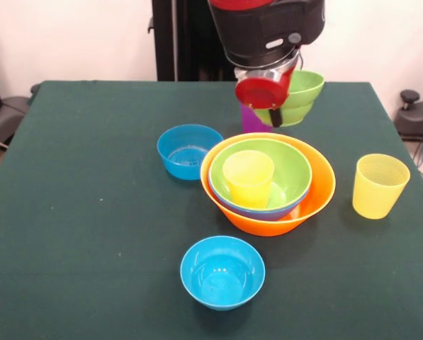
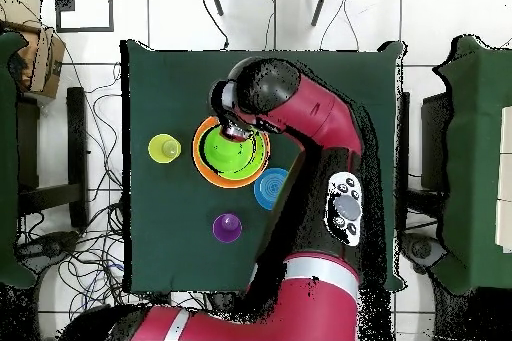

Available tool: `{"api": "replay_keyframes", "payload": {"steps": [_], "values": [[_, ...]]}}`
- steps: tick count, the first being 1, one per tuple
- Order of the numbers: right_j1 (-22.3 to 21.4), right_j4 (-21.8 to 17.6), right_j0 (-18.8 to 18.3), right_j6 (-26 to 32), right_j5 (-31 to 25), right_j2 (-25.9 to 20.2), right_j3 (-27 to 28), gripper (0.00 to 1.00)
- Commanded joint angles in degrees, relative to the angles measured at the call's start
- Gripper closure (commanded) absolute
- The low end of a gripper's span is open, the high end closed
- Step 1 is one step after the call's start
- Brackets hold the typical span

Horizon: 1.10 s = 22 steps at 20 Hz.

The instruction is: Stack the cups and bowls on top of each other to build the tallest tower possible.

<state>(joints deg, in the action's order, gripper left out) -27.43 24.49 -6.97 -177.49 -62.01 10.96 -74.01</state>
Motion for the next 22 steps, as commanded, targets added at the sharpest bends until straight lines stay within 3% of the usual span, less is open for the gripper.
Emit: {"api": "replay_keyframes", "payload": {"steps": [1,22], "values": [[3.73,-5.75,0.55,4.0,4.08,-3.08,-2.7,1.0],[2.28,-8.53,0.83,3.69,2.49,-2.36,-0.99,1.0]]}}
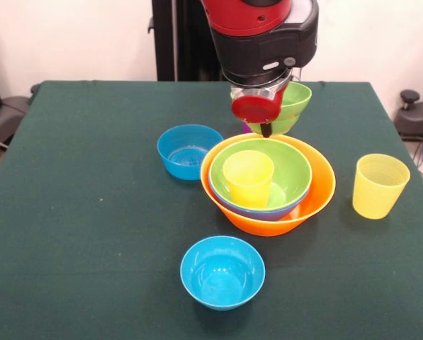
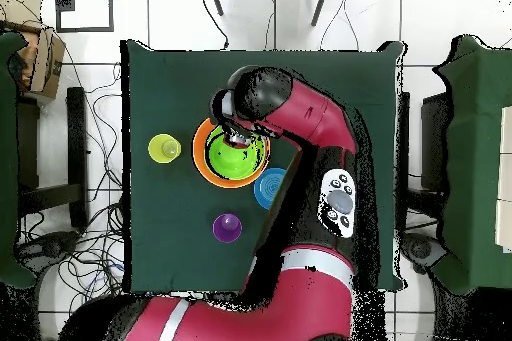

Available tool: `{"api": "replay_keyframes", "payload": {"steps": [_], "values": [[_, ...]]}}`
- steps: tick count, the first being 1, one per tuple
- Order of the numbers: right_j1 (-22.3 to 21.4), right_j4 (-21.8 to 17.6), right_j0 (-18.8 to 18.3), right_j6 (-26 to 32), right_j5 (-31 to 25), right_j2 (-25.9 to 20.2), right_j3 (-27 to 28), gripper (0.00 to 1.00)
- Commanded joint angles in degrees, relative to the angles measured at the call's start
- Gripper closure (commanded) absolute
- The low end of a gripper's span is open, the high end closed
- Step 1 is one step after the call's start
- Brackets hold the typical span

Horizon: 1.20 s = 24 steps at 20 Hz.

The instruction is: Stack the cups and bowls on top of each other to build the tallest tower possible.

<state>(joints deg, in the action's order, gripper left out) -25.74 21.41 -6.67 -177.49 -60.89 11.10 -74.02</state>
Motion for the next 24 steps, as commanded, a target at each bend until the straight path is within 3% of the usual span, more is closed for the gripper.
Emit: {"api": "replay_keyframes", "payload": {"steps": [1,10,19,24], "values": [[0.16,-5.6,0.37,4.05,1.13,-2.38,-1.02,1.0],[-0.51,-10.32,-3.23,9.44,1.86,-1.56,-0.93,1.0],[2.36,-14.82,-2.58,6.13,5.09,-1.46,1.12,1.0],[2.77,-15.35,-2.05,4.3,3.99,-1.44,2.63,1.0]]}}
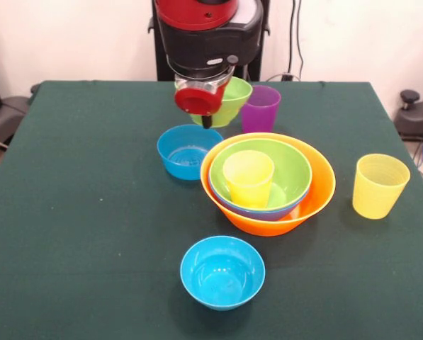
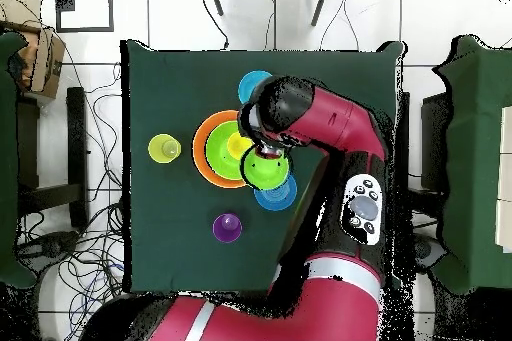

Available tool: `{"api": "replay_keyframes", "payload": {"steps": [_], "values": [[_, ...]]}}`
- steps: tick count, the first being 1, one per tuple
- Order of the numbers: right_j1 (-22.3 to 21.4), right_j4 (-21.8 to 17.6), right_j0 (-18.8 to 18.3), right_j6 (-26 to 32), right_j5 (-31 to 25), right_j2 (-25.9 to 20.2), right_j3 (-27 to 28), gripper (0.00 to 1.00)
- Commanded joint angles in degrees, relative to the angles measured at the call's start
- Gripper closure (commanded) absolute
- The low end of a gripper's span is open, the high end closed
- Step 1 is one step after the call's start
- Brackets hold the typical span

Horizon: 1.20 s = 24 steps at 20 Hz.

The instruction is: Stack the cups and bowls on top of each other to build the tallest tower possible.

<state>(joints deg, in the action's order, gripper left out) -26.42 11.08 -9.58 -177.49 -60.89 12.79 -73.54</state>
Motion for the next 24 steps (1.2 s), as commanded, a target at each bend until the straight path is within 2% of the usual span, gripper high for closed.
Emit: {"api": "replay_keyframes", "payload": {"steps": [1,16,24], "values": [[3.24,-4.96,0.79,4.17,3.56,-3.19,2.27,1.0],[2.23,-2.75,0.69,0.84,-3.76,-3.74,8.27,1.0],[2.52,-2.39,0.89,0.11,-3.95,-3.67,9.22,1.0]]}}
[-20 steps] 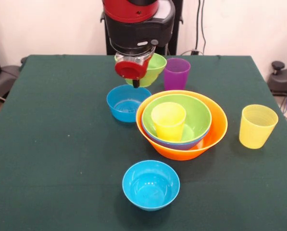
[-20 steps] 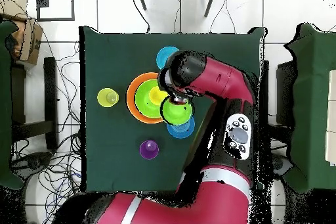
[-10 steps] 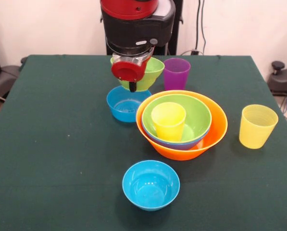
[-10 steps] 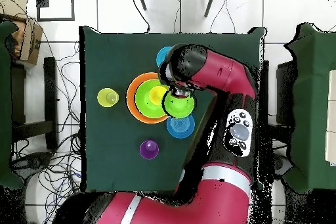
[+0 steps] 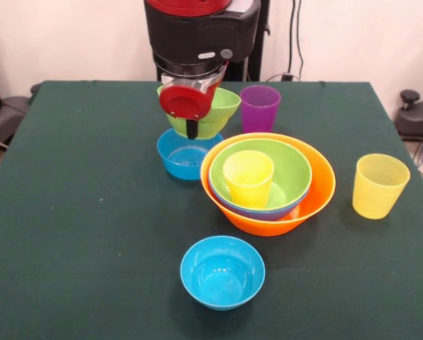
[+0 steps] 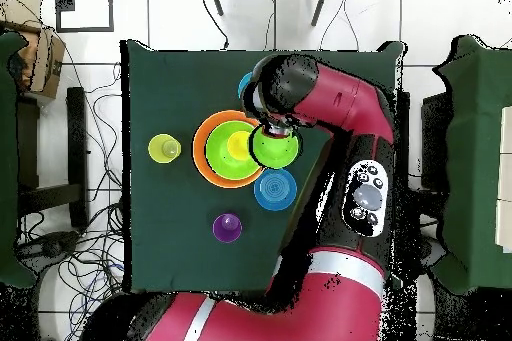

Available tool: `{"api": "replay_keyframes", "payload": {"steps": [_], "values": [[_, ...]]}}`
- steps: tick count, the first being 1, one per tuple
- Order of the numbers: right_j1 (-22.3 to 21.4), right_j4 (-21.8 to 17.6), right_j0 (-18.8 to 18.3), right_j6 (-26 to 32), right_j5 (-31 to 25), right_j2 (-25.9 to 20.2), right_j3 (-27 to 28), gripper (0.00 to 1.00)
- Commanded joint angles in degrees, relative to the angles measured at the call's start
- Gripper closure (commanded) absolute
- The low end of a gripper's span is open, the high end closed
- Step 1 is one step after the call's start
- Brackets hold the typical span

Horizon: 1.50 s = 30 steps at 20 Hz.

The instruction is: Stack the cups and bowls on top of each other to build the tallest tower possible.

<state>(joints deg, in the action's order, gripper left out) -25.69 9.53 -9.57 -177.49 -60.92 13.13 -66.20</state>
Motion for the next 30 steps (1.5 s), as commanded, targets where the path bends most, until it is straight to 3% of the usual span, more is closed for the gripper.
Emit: {"api": "replay_keyframes", "payload": {"steps": [1,7,16,30], "values": [[1.92,-0.85,0.91,0.03,-3.89,-3.99,2.02,1.0],[2.1,-0.15,0.88,-0.49,-3.48,-4.39,2.5,1.0],[2.72,4.4,0.85,-1.54,1.36,-7.15,1.44,1.0],[5.56,4.51,1.47,-2.52,1.74,-5.57,4.6,1.0]]}}
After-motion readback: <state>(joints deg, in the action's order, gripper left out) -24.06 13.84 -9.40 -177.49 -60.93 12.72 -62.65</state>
